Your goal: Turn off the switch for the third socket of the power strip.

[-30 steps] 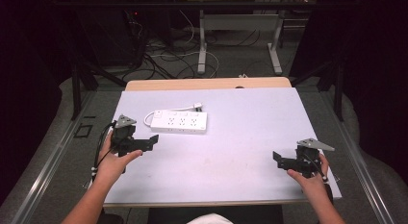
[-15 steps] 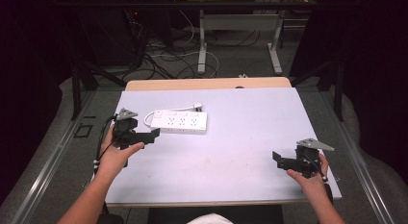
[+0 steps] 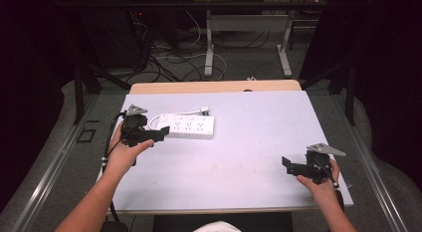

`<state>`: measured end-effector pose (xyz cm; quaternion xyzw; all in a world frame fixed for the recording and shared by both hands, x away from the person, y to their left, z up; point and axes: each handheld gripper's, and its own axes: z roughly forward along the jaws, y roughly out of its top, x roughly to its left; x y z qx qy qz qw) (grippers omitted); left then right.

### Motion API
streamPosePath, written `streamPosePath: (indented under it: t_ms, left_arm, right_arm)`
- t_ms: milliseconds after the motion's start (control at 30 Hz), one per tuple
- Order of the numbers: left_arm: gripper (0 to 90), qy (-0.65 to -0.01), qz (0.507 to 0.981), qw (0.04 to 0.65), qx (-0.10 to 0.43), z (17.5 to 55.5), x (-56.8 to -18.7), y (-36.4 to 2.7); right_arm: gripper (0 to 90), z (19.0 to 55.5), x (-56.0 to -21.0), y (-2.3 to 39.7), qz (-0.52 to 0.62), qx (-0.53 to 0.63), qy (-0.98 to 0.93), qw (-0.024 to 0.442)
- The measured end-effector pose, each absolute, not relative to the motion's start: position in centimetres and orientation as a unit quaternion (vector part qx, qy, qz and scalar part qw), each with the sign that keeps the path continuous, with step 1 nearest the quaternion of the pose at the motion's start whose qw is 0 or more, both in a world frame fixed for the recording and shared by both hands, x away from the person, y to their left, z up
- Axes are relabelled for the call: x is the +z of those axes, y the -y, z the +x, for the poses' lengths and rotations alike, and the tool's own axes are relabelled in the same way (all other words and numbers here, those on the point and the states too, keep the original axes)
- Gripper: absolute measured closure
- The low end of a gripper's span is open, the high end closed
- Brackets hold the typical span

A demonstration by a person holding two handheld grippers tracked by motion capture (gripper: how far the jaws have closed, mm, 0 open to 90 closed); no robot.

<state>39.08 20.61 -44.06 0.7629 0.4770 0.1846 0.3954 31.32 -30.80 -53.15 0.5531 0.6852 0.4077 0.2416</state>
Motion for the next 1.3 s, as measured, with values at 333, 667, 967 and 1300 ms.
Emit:
streamPosePath:
  t_ms: [333,667,967,1300]
  left_arm:
    - [15.9,-0.479,0.759,0.404,0.179,40.2,-43.2,-19.6]
    - [16.6,-0.479,0.76,0.403,0.173,41.3,-42.8,-18.8]
    - [16.9,-0.484,0.756,0.41,0.163,42.3,-42.5,-18.1]
    - [17.4,-0.488,0.756,0.408,0.158,43.8,-42.7,-17.2]
  right_arm:
    - [0.4,31.3,-53.1,30.7,0.553,0.408,-0.684,0.243]
    - [2.3,31.3,-53.1,30.8,0.553,0.409,-0.685,0.24]
    - [5.6,31.3,-53.1,30.5,0.554,0.408,-0.685,0.241]
    - [6.7,31.3,-53.2,30.5,0.557,0.409,-0.682,0.239]
